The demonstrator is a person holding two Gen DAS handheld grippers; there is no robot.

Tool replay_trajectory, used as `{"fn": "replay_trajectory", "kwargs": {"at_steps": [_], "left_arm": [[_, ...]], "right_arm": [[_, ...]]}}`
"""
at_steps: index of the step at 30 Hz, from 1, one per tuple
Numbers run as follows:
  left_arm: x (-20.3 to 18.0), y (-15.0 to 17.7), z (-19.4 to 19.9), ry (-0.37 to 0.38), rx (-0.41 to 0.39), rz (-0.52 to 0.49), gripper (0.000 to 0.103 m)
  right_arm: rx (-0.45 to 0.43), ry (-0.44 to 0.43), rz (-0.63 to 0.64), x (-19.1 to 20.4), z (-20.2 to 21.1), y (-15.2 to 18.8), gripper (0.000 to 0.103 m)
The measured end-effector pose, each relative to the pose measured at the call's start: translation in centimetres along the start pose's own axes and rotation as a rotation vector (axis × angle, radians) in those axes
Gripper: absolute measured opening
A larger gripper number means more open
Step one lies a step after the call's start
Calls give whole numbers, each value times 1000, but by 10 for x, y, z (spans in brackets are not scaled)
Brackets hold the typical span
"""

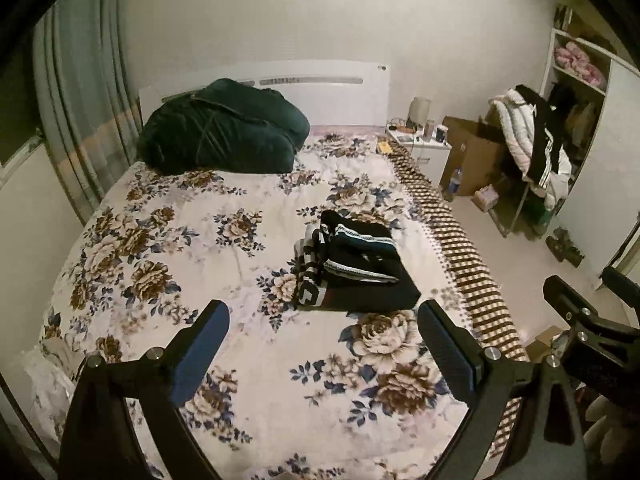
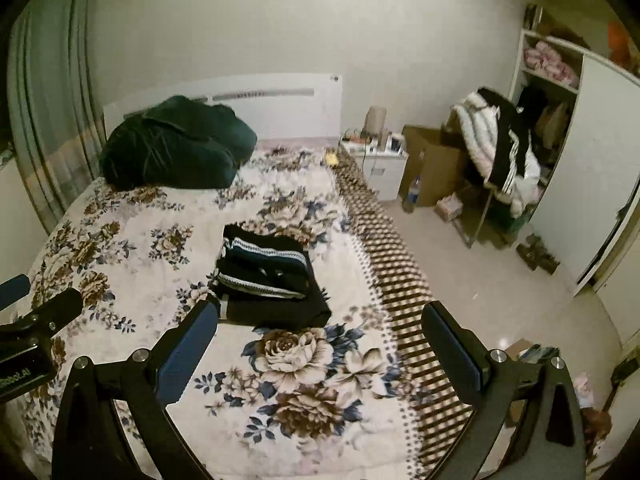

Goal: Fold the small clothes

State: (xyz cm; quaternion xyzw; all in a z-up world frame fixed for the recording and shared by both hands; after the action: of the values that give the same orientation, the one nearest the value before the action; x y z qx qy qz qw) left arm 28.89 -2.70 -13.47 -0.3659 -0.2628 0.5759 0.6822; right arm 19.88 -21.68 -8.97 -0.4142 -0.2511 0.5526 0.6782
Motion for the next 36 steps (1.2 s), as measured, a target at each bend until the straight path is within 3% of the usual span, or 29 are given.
{"fn": "replay_trajectory", "kwargs": {"at_steps": [4,13,16,26,36], "left_arm": [[-4,-4,39,-20,-25,4,96],[-24,-8,98,-52,-84,16,96],[-29,-10,107,-56,-102,21,103],[-42,-6,113,-105,-120,7,103],[-48,-2,118,-115,-116,7,103]], "right_arm": [[-29,-7,15,-5,58,-13,103],[-52,-70,0,-30,138,-32,103],[-63,-76,2,-42,144,-36,103],[-68,-86,13,-73,145,-37,103],[-60,-100,18,-78,141,-39,103]]}}
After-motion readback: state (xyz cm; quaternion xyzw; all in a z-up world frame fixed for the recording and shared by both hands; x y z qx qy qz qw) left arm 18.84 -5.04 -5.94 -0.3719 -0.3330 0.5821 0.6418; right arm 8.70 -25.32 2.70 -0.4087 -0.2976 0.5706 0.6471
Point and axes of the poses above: each gripper's, at about its wrist camera, not at the fingertips, and z roughly against the way its jaws point, x to its left, y to its underside, the point moved 4 cm from there along -z, roughly the way its jaws point, and after that the axes turned 9 degrees about -x, right-handed, at the moved point
